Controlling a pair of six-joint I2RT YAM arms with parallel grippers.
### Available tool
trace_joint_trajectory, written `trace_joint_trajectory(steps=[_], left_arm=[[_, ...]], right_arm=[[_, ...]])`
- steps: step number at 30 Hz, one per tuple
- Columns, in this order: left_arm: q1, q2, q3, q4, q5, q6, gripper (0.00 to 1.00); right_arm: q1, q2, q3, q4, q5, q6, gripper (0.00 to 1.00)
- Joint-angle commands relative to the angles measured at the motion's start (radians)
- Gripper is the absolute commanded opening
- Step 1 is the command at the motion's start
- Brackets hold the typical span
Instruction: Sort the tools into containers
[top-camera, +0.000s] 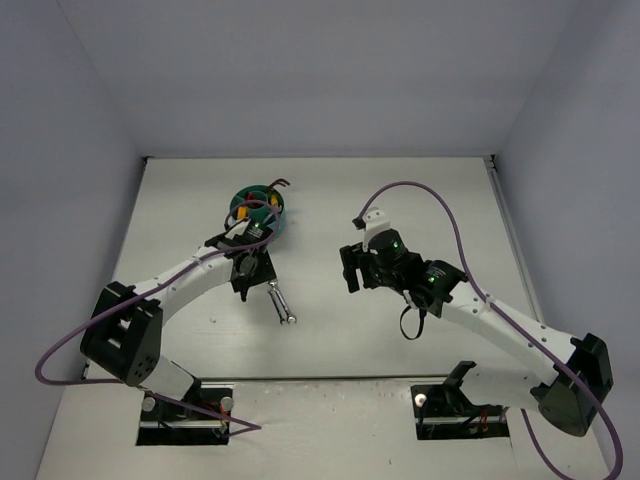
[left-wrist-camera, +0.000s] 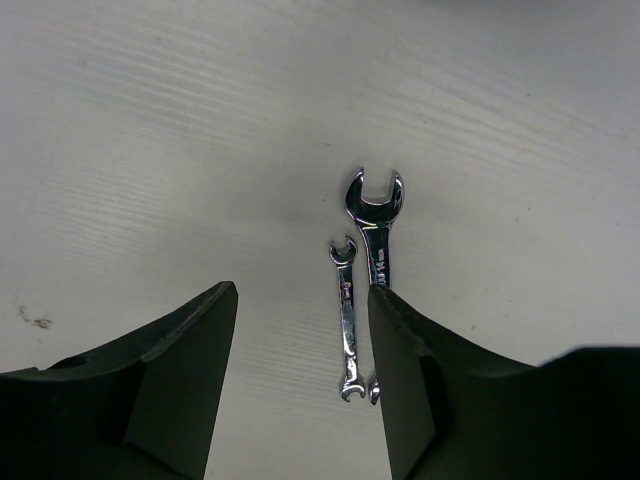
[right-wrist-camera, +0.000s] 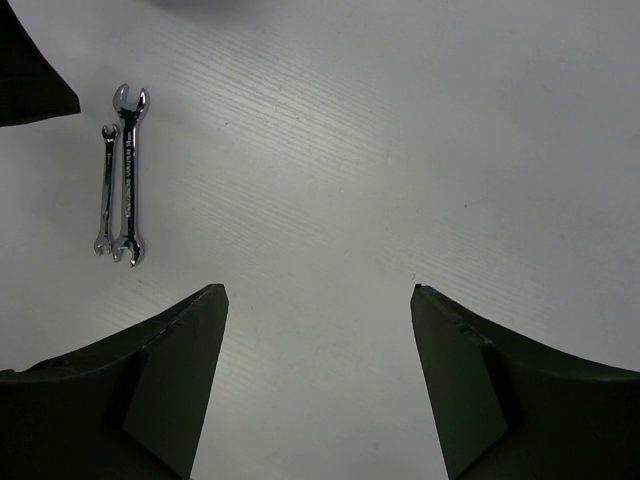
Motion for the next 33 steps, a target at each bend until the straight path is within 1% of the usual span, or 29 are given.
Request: trace_joint_trajectory(steps=[1, 12, 17, 24, 26, 28, 33], left_arm=[[-0.010, 0.023, -0.023, 0.053, 0.022, -0.068, 0.50], [-0.048, 0.108, -0.030, 0.063, 0.063, -0.105, 0.48], [-0.058, 0.104, -0.058, 0.062, 0.068, -0.122, 0.46], [-0.062, 0.136, -0.070, 0.060, 0.078, -0.133, 0.40], [-0.063, 0.152, -0.071, 0.052, 0.083, -0.128, 0.34], [-0.062, 0.157, -0.075, 0.043, 0.084, -0.124, 0.31], [-0.061, 0.138, -0.088, 0.018, 0.069, -0.111, 0.18]], right_arm=[[-0.008, -0.073, -0.023, 0.032, 0.030, 0.012, 0.71], [-0.008, -0.094, -0.042, 0.032, 0.036, 0.016, 0.72], [-0.008, -0.110, -0.051, 0.032, 0.041, 0.017, 0.72], [-0.008, -0.119, -0.060, 0.032, 0.038, 0.019, 0.72], [-0.008, -0.121, -0.060, 0.031, 0.038, 0.018, 0.72], [-0.008, -0.121, -0.058, 0.030, 0.035, 0.017, 0.72], [-0.008, -0.120, -0.060, 0.032, 0.032, 0.014, 0.72]])
